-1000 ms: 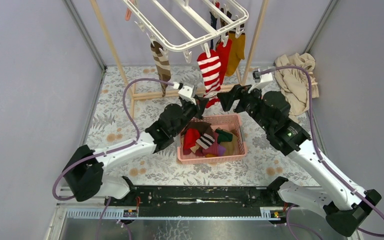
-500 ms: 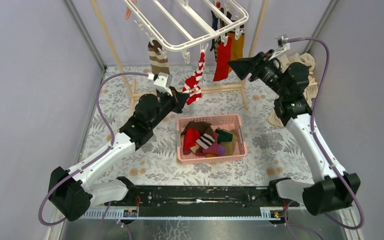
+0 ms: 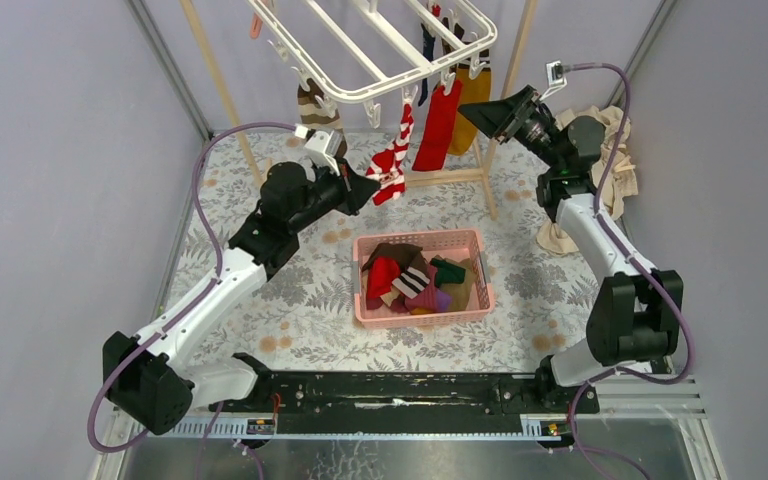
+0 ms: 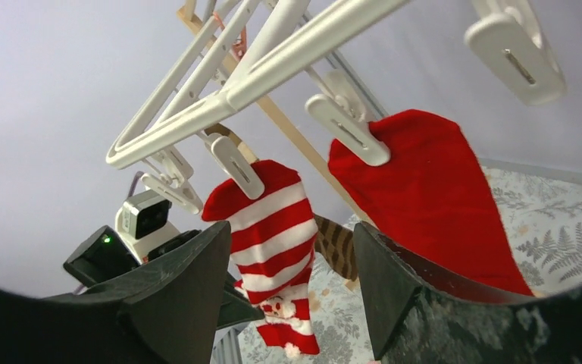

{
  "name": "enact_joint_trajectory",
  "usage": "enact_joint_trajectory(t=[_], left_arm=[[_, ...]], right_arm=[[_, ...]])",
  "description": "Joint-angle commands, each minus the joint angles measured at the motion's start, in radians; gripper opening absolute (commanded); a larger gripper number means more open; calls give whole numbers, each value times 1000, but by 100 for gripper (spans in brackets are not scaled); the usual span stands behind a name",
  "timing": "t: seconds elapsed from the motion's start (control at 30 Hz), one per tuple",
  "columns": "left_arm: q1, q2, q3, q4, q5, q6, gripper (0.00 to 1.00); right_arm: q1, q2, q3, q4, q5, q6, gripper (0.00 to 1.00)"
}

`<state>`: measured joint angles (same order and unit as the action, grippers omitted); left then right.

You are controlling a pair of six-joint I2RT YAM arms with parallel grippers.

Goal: Remove the socks clipped to the hanger
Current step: Remove the sock from the hanger.

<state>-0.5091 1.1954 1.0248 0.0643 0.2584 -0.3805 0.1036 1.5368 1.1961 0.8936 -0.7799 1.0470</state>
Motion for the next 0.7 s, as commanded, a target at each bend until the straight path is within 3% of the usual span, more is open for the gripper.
enact_joint_trajectory(t=[0.0, 0.1, 0.23, 0.47, 0.67], left_arm=[[6, 13, 61, -16, 29, -8, 0], [4, 11, 67, -21, 15, -13, 0], [3, 13, 74, -23, 4, -19, 0], [-2, 18, 83, -24, -11, -26, 0], [-8, 21, 83, -24, -22, -26, 0]], right_arm=[[76, -140, 111, -304, 113, -304, 67], [176, -185, 196, -660, 320, -544, 68], [308, -207, 277, -849, 585, -705, 67], [546, -173, 411, -990, 1049, -913, 65], [627, -117, 464, -999, 1229, -971, 64]])
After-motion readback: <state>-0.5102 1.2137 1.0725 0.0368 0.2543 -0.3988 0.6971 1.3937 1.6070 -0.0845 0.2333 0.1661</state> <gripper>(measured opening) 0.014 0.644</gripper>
